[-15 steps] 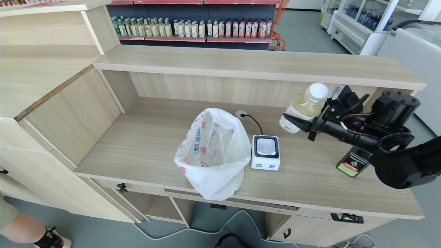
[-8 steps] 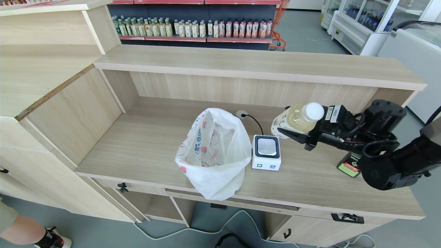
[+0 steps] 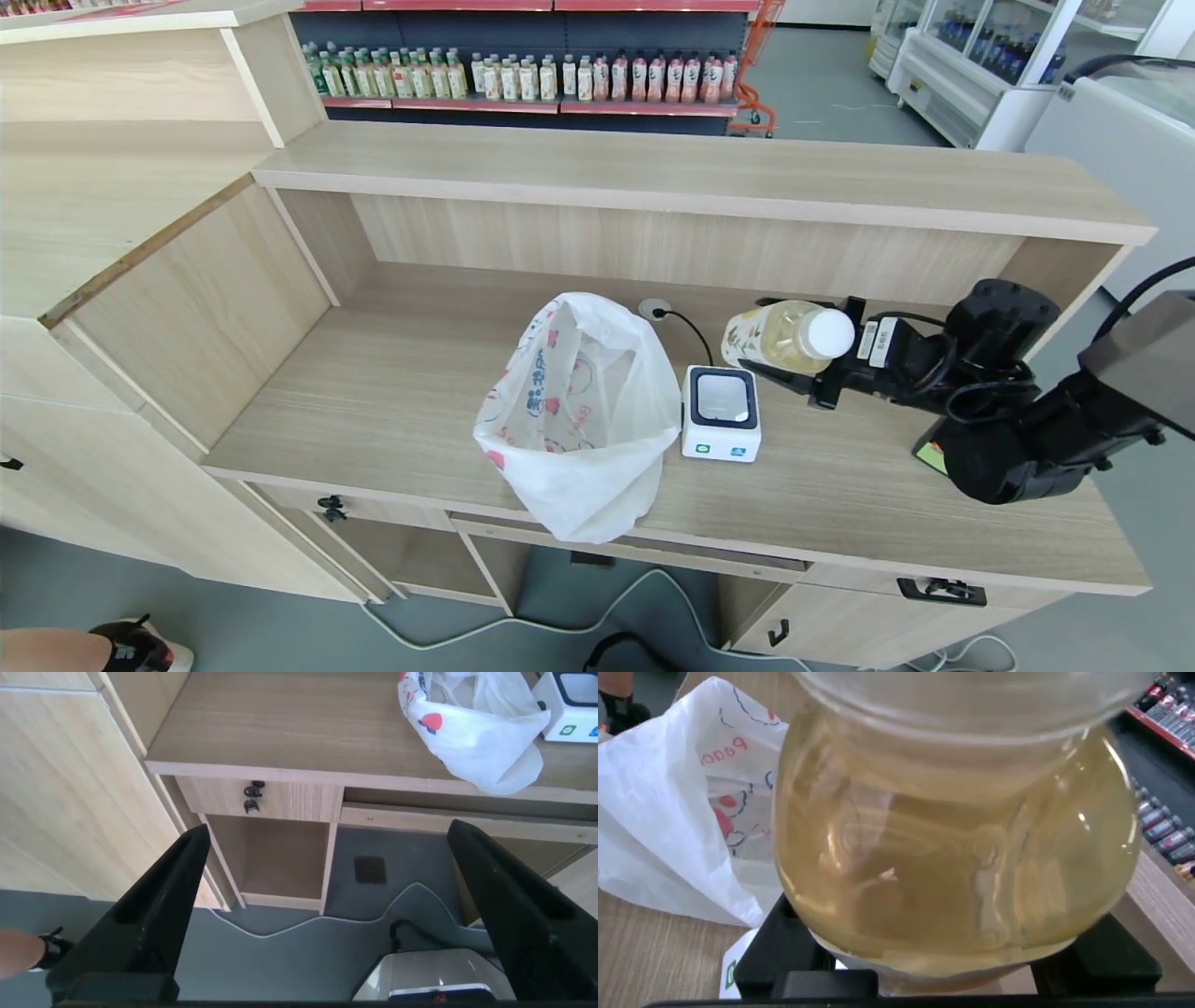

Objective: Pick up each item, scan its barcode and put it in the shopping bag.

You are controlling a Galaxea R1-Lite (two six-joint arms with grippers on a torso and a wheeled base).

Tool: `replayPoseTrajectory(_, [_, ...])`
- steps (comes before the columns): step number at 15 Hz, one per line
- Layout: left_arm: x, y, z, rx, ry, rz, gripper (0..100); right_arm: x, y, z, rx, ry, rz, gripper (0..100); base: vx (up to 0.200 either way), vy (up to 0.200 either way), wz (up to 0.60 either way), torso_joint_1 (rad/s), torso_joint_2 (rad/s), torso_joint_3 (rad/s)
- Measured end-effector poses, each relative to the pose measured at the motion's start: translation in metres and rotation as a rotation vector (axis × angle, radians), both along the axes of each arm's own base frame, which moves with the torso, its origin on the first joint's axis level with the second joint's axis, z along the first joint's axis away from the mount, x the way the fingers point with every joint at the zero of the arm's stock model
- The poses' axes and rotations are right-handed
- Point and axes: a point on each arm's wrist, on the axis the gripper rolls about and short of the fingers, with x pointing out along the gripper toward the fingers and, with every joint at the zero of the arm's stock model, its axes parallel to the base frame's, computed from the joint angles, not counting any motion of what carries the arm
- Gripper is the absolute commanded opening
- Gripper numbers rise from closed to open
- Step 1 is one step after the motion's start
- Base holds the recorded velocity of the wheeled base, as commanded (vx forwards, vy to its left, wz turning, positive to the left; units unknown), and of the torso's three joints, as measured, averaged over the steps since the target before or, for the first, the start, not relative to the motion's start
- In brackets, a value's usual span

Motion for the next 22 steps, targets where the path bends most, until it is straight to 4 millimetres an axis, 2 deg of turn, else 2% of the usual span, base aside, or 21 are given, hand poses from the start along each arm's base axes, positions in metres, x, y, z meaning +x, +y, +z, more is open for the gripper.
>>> replayPoseTrajectory(14, [0.000, 0.000, 0.000, 0.000, 0.000, 0.000, 100, 0.020, 0.001, -0.039, -0.021, 0.046, -0.014, 0, 0.000, 0.000, 0.00, 0.000, 0.00, 0.000])
replayPoseTrajectory(22, [0.000, 0.000, 0.000, 0.000, 0.000, 0.000, 100, 0.030, 0.011, -0.050, -0.022, 0.048, 0.009, 0, 0.000, 0.000, 0.00, 0.000, 0.00, 0.000])
